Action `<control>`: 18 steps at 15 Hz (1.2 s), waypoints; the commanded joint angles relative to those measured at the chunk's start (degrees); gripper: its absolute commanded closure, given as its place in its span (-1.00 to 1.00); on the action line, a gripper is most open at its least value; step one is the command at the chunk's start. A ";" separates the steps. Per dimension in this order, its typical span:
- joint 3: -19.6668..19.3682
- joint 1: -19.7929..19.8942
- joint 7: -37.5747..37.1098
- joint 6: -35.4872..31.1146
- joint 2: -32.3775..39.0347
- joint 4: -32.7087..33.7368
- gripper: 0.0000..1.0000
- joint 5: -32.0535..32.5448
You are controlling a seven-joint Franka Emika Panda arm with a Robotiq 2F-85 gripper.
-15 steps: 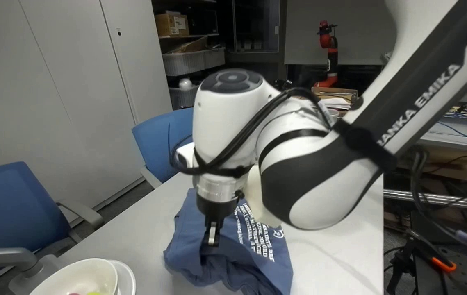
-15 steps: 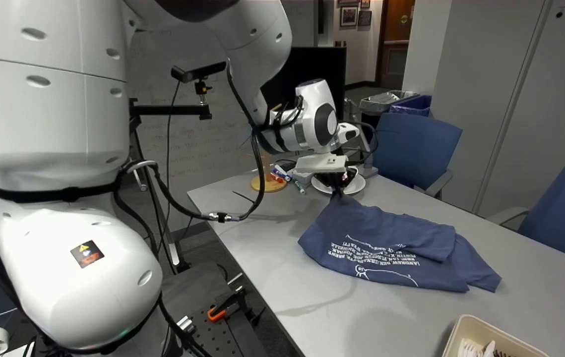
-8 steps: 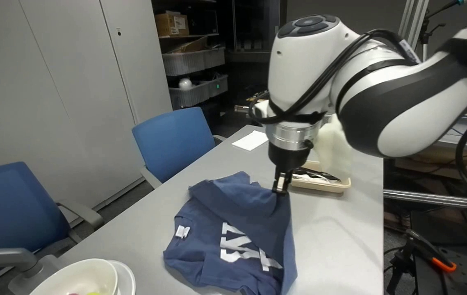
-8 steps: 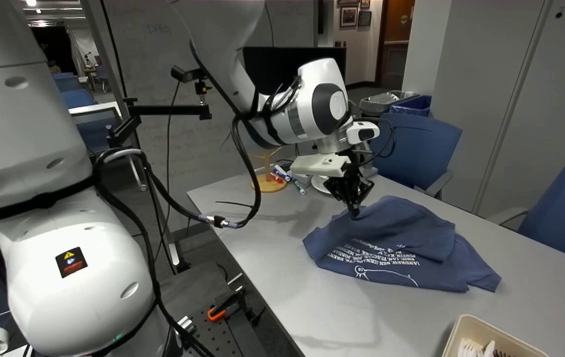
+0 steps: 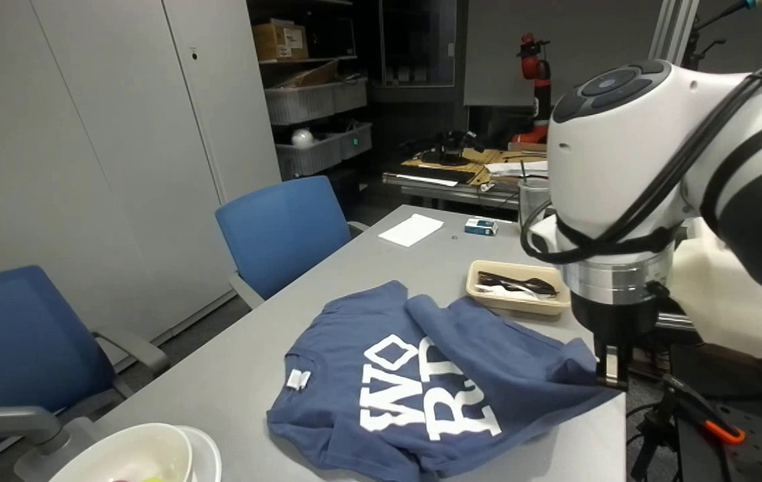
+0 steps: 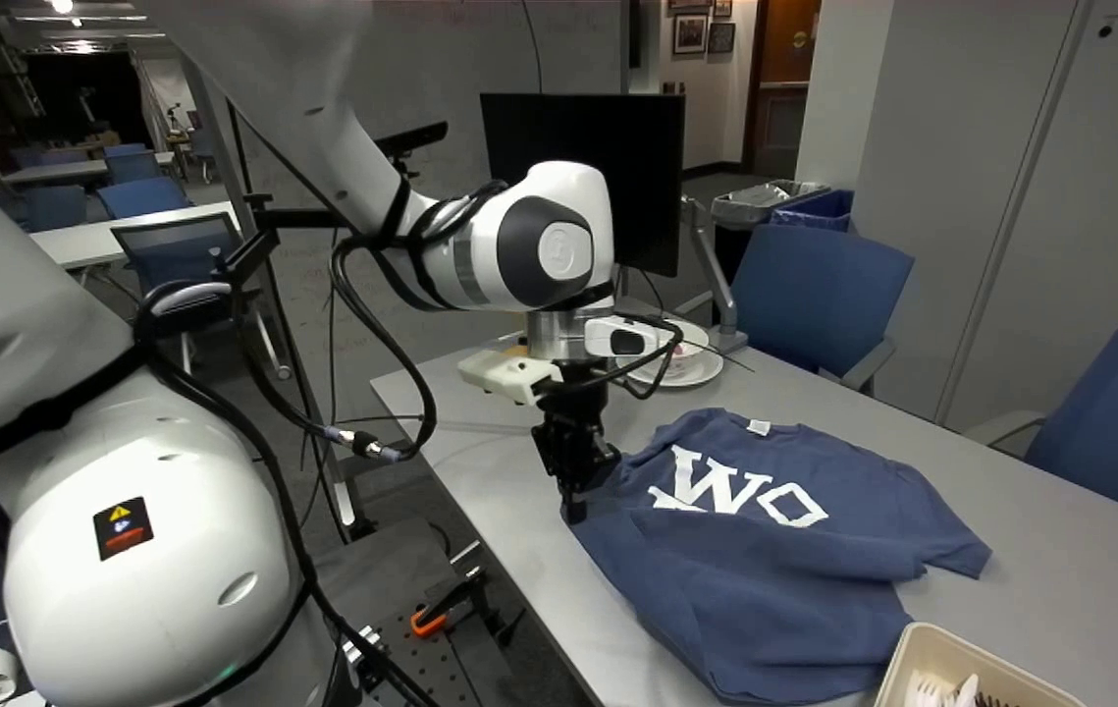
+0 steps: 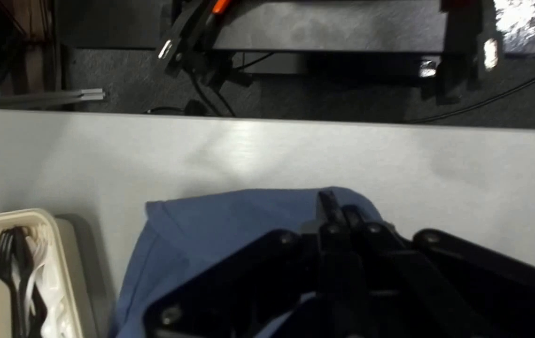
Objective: Unfold the blue shirt
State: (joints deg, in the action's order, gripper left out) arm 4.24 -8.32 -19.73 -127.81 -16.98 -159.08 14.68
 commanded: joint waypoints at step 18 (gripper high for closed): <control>8.96 -5.59 12.88 -11.67 3.14 0.59 -1.00 -15.32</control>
State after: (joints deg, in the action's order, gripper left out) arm 12.58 -14.32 -8.88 -134.34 -14.89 -158.53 -2.50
